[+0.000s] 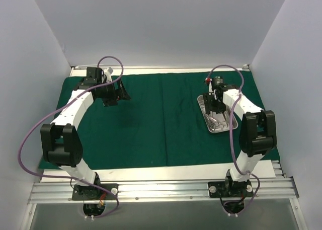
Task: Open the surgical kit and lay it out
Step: Pick up the medical item from the container.
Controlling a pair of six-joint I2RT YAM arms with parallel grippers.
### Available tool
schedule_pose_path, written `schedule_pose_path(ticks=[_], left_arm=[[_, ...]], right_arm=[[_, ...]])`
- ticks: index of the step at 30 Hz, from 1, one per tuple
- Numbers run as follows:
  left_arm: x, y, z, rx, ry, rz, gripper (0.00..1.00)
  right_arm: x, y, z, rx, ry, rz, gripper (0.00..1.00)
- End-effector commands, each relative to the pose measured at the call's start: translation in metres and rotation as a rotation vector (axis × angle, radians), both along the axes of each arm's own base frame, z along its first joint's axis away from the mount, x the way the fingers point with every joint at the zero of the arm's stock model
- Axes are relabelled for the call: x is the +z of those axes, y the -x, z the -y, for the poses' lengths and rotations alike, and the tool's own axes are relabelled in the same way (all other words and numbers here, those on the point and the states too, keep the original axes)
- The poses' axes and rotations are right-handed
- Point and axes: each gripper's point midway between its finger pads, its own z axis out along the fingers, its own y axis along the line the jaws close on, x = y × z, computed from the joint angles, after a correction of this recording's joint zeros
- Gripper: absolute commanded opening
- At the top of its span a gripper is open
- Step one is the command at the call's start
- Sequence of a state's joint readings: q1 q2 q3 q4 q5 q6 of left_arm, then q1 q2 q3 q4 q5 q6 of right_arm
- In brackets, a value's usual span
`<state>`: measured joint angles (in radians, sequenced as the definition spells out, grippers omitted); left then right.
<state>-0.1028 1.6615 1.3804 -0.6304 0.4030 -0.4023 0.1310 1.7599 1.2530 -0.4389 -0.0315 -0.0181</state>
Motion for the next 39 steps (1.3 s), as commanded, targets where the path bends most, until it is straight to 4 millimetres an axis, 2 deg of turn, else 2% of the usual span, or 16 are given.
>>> schedule_pose_path(ticks=[1,3,8,15,19,24,26,29,34,35,36,39], left_arm=[[0.027,-0.010,0.006,-0.023,0.031,0.094,0.89],[0.026,-0.014,0.006,-0.022,0.033,0.093,0.89],[0.023,-0.021,0.009,-0.027,0.042,0.077,0.88],[0.024,-0.024,0.009,-0.029,0.038,0.076,0.87],[0.022,-0.022,0.009,-0.029,0.037,0.068,0.87],[0.021,-0.020,0.008,-0.021,0.036,0.066,0.87],[0.022,-0.020,0.009,-0.019,0.041,0.070,0.87],[0.022,-0.020,0.010,-0.018,0.049,0.072,0.87],[0.023,-0.019,0.015,-0.019,0.061,0.071,0.87],[0.022,-0.019,0.018,-0.023,0.063,0.070,0.87],[0.023,-0.019,0.019,-0.023,0.067,0.072,0.87],[0.024,-0.019,0.023,-0.023,0.084,0.077,0.87]], right_arm=[[-0.004,0.016,0.004,-0.004,0.015,-0.042,0.44],[-0.013,0.023,-0.003,-0.002,-0.025,-0.074,0.38],[-0.030,0.026,-0.007,0.008,-0.017,-0.095,0.37],[-0.048,0.022,-0.002,0.027,0.023,-0.116,0.36],[-0.061,0.027,0.003,0.022,0.051,-0.157,0.36],[-0.064,0.033,0.016,0.000,0.120,-0.172,0.27],[-0.062,0.034,0.018,-0.003,0.132,-0.177,0.17],[-0.052,0.034,0.019,-0.012,0.135,-0.162,0.10],[-0.021,0.022,0.018,-0.041,0.121,-0.090,0.08],[-0.016,0.023,0.018,-0.051,0.123,-0.091,0.01],[-0.007,0.016,0.017,-0.073,0.116,-0.069,0.00],[0.006,0.016,0.015,-0.079,0.106,-0.081,0.00]])
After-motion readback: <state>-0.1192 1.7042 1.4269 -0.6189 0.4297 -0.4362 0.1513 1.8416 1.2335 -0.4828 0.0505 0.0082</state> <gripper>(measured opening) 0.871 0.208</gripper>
